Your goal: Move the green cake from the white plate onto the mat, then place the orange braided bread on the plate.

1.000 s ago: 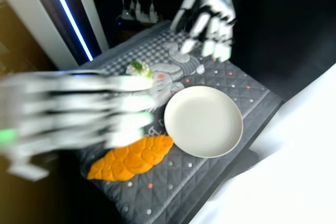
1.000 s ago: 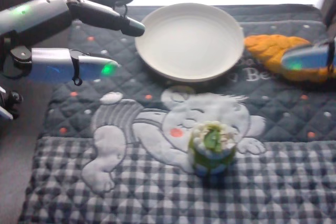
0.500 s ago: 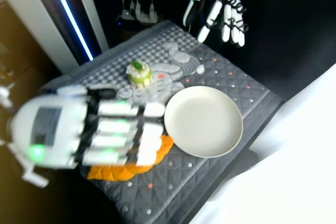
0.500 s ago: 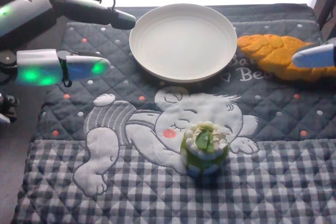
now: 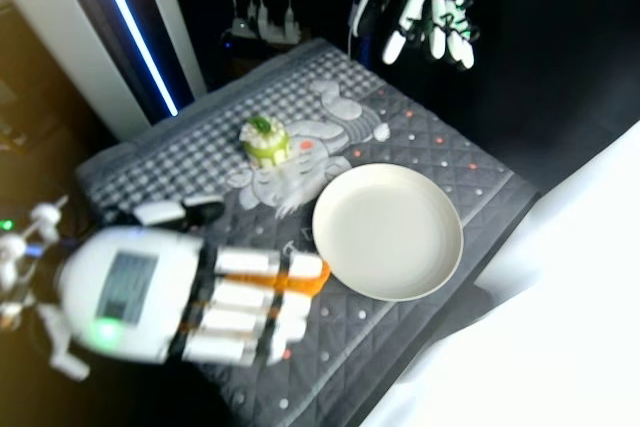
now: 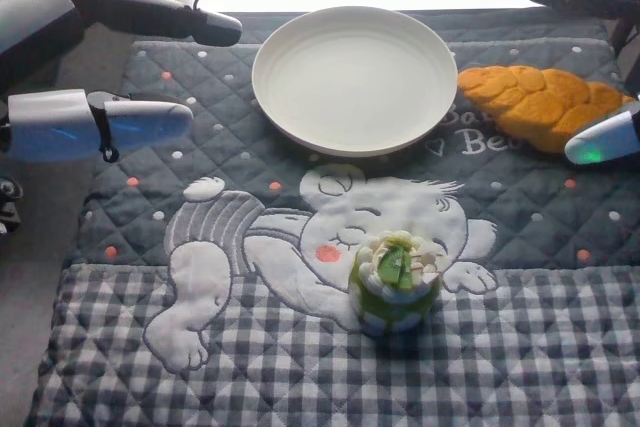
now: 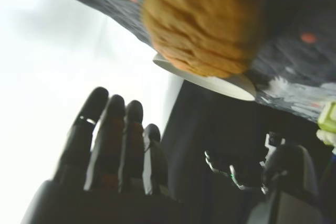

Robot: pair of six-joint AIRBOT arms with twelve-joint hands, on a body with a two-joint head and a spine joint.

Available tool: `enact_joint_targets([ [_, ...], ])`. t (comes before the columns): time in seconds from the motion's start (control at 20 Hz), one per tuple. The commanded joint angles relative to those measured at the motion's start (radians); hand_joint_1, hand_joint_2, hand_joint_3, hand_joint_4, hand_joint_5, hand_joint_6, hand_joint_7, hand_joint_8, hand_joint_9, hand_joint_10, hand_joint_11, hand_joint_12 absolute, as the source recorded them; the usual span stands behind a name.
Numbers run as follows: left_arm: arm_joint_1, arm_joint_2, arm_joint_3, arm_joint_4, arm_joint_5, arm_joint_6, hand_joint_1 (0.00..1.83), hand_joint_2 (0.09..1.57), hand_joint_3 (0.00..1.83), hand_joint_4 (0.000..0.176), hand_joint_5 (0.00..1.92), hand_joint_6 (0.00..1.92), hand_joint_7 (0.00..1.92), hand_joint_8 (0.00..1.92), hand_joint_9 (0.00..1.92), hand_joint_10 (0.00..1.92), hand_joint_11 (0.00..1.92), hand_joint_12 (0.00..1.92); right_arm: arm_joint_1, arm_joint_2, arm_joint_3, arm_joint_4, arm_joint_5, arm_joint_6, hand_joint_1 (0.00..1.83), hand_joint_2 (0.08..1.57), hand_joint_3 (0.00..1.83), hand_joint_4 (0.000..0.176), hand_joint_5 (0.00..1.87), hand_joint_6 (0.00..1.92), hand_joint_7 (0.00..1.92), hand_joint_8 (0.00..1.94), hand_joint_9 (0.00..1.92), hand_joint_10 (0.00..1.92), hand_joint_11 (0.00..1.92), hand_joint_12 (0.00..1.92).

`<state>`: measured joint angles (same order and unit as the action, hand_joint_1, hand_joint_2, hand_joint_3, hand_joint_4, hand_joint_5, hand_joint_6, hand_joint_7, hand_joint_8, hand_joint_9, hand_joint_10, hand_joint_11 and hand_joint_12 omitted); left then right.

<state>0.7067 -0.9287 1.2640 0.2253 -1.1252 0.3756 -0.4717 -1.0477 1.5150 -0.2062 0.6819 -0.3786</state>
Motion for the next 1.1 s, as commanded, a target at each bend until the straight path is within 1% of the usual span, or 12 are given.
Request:
enact_joint_targets([
  [0.0,-0.004,0.009,-0.002,-0.043,-0.121,-0.002,0.69,1.17,0.00,0.043,0.66,0.01,0.14,0.00,0.00,0.00,0.00,0.00,0.012,0.000,0.015,0.030,0.067,0.010,0.56,0.61,0.00,0.110,0.09,0.00,0.31,0.00,0.22,0.01,0.00,0.65],
  [0.1,-0.004,0.009,-0.004,-0.043,-0.122,-0.002,0.69,1.17,0.00,0.043,0.66,0.01,0.14,0.00,0.00,0.00,0.00,0.00,0.012,-0.017,0.038,0.030,0.042,0.026,0.60,0.60,0.00,0.069,0.10,0.00,0.29,0.00,0.27,0.01,0.00,0.67],
  [0.25,-0.003,0.009,-0.008,-0.043,-0.123,-0.002,0.69,1.17,0.00,0.043,0.66,0.01,0.14,0.00,0.00,0.00,0.00,0.00,0.012,-0.038,0.056,0.030,0.023,0.034,0.64,0.58,0.00,0.091,0.12,0.00,0.30,0.00,0.27,0.00,0.00,0.78],
  [0.35,-0.003,0.009,-0.009,-0.043,-0.124,-0.002,0.69,1.17,0.00,0.043,0.66,0.01,0.14,0.00,0.00,0.00,0.00,0.00,0.012,-0.049,0.065,0.029,0.013,0.039,0.65,0.58,0.00,0.083,0.13,0.00,0.31,0.01,0.26,0.00,0.00,0.79],
  [0.4,-0.003,0.011,-0.010,-0.043,-0.127,-0.002,0.69,1.17,0.00,0.043,0.66,0.01,0.14,0.00,0.00,0.00,0.00,0.00,0.012,-0.056,0.071,0.029,0.008,0.039,0.68,0.62,0.00,0.061,0.10,0.00,0.34,0.00,0.26,0.01,0.00,0.76],
  [0.6,-0.002,0.012,-0.011,-0.043,-0.133,-0.002,0.69,1.17,0.00,0.043,0.66,0.01,0.14,0.00,0.00,0.00,0.00,0.00,0.012,-0.075,0.093,0.030,-0.023,0.043,0.64,0.60,0.00,0.061,0.12,0.00,0.32,0.00,0.29,0.00,0.03,0.88],
  [0.7,-0.003,0.012,-0.012,-0.043,-0.136,-0.002,0.69,1.17,0.00,0.043,0.66,0.01,0.14,0.00,0.00,0.00,0.00,0.00,0.012,-0.083,0.097,0.029,-0.034,0.044,0.72,0.60,0.00,0.078,0.17,0.00,0.42,0.01,0.35,0.01,0.00,0.92],
  [0.8,-0.002,0.012,-0.013,-0.045,-0.138,-0.002,0.69,1.17,0.00,0.043,0.66,0.01,0.14,0.00,0.00,0.00,0.00,0.00,0.012,-0.087,0.097,0.023,-0.034,0.046,0.79,0.61,0.00,0.051,0.30,0.01,0.44,0.01,0.41,0.01,0.00,0.86],
  [0.85,-0.001,0.012,-0.013,-0.045,-0.138,-0.002,0.69,1.17,0.00,0.043,0.66,0.01,0.14,0.00,0.00,0.00,0.00,0.00,0.012,-0.088,0.097,0.010,-0.034,0.058,0.90,0.69,0.01,0.000,0.47,0.01,0.69,0.03,0.67,0.06,0.25,0.96],
  [0.9,0.000,0.012,-0.013,-0.047,-0.139,-0.002,0.69,1.17,0.00,0.043,0.66,0.00,0.14,0.00,0.00,0.00,0.00,0.00,0.012,-0.087,0.097,-0.004,-0.034,0.064,0.99,0.75,0.00,0.000,0.62,0.01,0.87,0.03,0.88,0.08,0.48,0.99],
  [1.0,0.003,0.012,-0.013,-0.049,-0.140,-0.002,0.69,1.17,0.00,0.043,0.66,0.00,0.14,0.00,0.00,0.00,0.00,0.00,0.012,-0.087,0.097,-0.025,-0.033,0.072,1.35,0.92,0.01,0.000,0.99,0.01,1.37,0.14,1.31,0.06,0.97,0.77],
  [1.05,0.004,0.012,-0.013,-0.050,-0.140,-0.001,0.69,1.17,0.00,0.043,0.66,0.00,0.14,0.00,0.00,0.00,0.00,0.00,0.012,-0.087,0.096,-0.028,-0.033,0.074,1.35,0.92,0.01,0.000,0.99,0.01,1.37,0.14,1.31,0.06,0.97,0.77],
])
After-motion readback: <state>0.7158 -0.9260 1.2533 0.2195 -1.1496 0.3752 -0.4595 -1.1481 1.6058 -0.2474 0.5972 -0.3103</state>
